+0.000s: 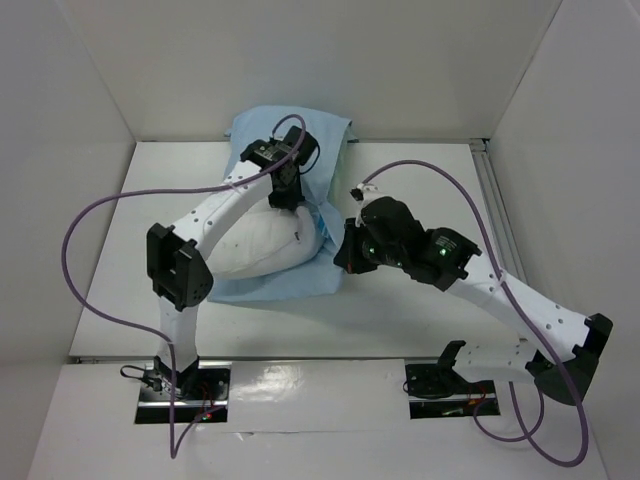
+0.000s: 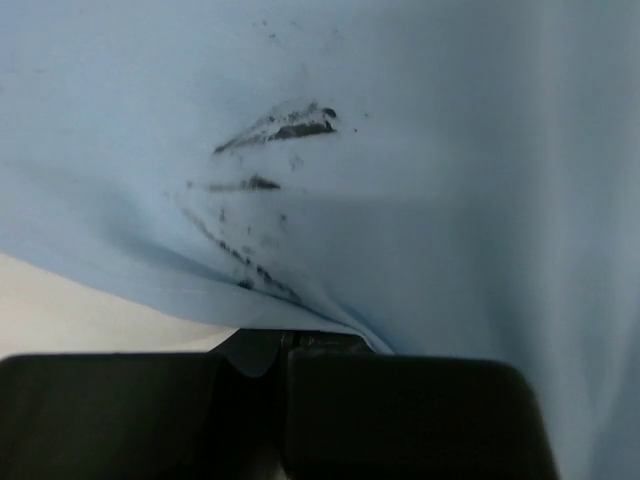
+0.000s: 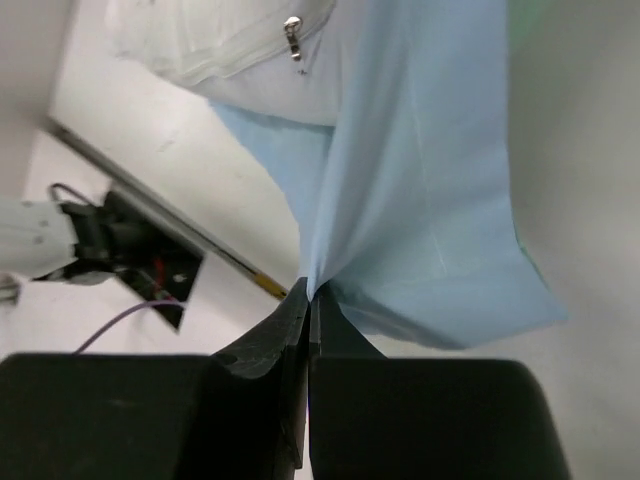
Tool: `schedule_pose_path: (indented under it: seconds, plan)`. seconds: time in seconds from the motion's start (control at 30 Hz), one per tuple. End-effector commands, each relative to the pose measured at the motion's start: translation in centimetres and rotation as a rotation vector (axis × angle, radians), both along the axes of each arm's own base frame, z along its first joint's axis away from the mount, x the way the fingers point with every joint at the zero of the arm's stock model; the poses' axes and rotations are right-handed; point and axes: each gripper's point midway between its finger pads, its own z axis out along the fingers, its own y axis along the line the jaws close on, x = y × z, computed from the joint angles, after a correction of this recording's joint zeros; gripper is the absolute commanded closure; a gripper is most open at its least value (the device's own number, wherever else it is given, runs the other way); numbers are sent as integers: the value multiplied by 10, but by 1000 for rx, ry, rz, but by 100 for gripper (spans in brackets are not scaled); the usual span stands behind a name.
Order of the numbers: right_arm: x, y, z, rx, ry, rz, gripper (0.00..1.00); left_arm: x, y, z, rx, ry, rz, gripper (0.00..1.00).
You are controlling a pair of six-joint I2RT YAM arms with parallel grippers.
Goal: Put the pillow into the pillowcase
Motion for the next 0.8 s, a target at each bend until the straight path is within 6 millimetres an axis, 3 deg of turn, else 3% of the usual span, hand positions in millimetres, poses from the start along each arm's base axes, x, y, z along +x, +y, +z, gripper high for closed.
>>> schedule_pose_path:
  seconds: [0.0, 0.07, 0.1, 0.17, 0.23, 0.27, 0.3, 0.33, 0.37, 0.43, 0.47, 0.53, 0.57, 0.6, 0.63, 0.67, 0.7, 0.73, 0.77]
  plan:
    - [-31, -33, 6, -43, 63, -39, 100, 70, -20, -8, -111, -217, 157, 100]
    - [-26, -49, -4, -103, 76, -124, 100, 74, -38, -6, -146, -219, 103, 100]
    - [-28, -60, -8, -136, 87, -152, 100, 72, -64, -3, -192, -212, 29, 100]
    - [-26, -72, -11, -160, 91, -219, 100, 61, -85, 5, -206, -203, -90, 99]
    - [-19, -87, -5, -187, 64, -307, 99, 31, -113, 18, -279, -167, -236, 66]
    - [-17, -90, -1, -185, 54, -333, 80, 19, -120, 24, -285, -160, -321, 50]
    - [-10, -93, 4, -190, 28, -362, 57, 5, -127, 31, -315, -147, -386, 39]
    - [-5, -93, 6, -200, 20, -373, 40, -15, -129, 46, -348, -138, -439, 28]
    - [0, -91, 17, -198, -9, -367, 23, -35, -131, 51, -389, -90, -494, 25]
    - [12, -85, 24, -238, -36, -367, 17, -65, -128, 60, -420, -53, -579, 24]
    - [18, -82, 27, -265, -57, -351, 16, -82, -117, 86, -447, -93, -594, 22]
    - [31, -70, 20, -331, -62, -332, 14, -98, -100, 93, -439, -110, -617, 22]
    - [41, -58, 29, -301, -93, -325, 13, -99, -84, 97, -427, -128, -585, 24]
    - [48, -51, 25, -322, -111, -302, 13, -108, -61, 117, -427, -185, -556, 27]
    - [55, -35, 18, -328, -100, -271, 9, -101, -38, 120, -409, -216, -479, 27]
    - [63, -20, 23, -300, -132, -255, 9, -97, -10, 101, -331, -207, -378, 27]
    - [65, -5, 20, -287, -132, -232, 8, -95, 10, 97, -321, -213, -289, 25]
    - [72, 11, 3, -311, -119, -217, 8, -94, 46, 99, -308, -237, -176, 25]
    - [80, 30, 11, -269, -154, -207, 8, -97, 71, 72, -267, -187, -80, 25]
